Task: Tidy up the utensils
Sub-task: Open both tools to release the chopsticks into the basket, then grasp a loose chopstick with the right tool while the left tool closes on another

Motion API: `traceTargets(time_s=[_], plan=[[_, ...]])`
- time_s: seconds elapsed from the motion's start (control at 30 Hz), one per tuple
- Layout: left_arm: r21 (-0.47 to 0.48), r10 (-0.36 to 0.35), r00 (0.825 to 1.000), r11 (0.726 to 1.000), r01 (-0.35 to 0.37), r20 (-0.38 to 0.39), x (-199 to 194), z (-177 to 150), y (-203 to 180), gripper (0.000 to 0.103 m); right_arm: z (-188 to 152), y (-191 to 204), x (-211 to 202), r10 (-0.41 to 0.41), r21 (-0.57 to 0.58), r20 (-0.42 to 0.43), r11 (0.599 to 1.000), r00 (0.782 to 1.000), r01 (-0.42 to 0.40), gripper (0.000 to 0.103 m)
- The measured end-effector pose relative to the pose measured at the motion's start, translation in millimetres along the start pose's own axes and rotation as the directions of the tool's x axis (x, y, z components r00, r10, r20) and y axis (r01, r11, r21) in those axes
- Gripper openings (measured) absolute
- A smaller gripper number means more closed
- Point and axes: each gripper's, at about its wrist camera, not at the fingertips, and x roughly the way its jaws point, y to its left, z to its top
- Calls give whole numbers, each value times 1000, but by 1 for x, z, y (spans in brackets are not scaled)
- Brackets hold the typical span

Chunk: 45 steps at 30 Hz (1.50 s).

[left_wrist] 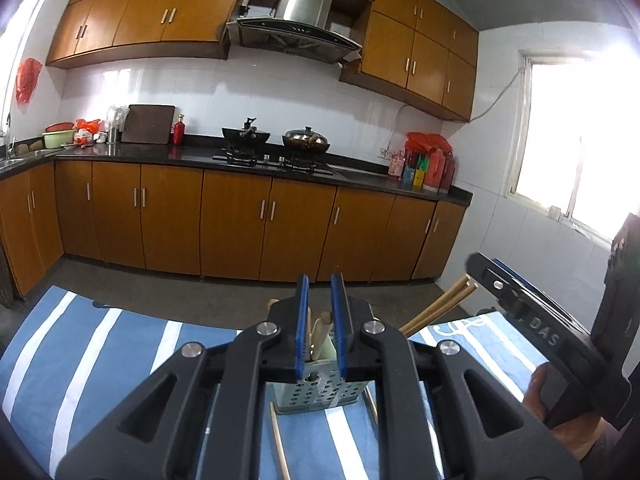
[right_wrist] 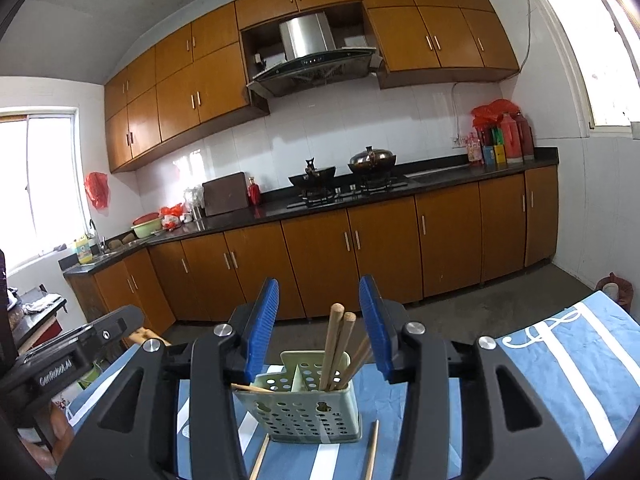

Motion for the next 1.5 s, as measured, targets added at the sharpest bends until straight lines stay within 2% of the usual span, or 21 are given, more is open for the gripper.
traceTargets(time_s=[0.17,0.27,0.33,0.43,0.53,0.6,0.7,0.83,0.93,1.17,1.33,1.4,1.5], plan=[[-9,35,999,999,-35,0,-27,-9,13,24,-9,-14,-28,-32,-6,-5,999,999,32,47],[-10,65,996,998,-65,-57,-36,-32,27,26,-30,-26,-34,-72,-16,-82,997,994,71,47],[-6,90,990,996,-91,-112,-35,-54,34,27,-52,-33,-31,-94,-18,-162,996,982,92,47],[-2,107,973,994,-110,-203,-28,-88,43,27,-91,-43,-21,-97,-2,-299,995,949,101,47],[-31,100,941,993,-116,-322,-15,-130,48,27,-130,-41,-10,-88,4,-423,995,902,99,46],[-43,87,925,993,-110,-369,-11,-149,47,27,-156,-34,-4,-74,0,-492,996,867,85,40],[-53,61,904,994,-92,-423,-3,-171,40,27,-180,-22,2,-59,-11,-553,998,831,63,36],[-38,54,891,996,-79,-450,2,-184,24,31,-196,-12,7,-84,-59,-586,996,806,61,34],[-28,57,885,997,-78,-462,6,-188,20,31,-203,-12,13,-119,-88,-602,993,790,83,27],[-17,55,862,997,-74,-504,20,-202,11,31,-203,-21,16,-132,-70,-606,991,784,113,8],[13,79,840,996,-85,-536,30,-214,3,30,-203,-25,18,-126,-50,-610,991,783,121,8],[35,101,832,995,-98,-545,33,-219,1,18,-202,-26,18,-125,-48,-610,991,782,122,8],[62,138,834,990,-124,-534,34,-220,1,9,-202,-27,19,-125,-45,-611,991,782,122,8]])
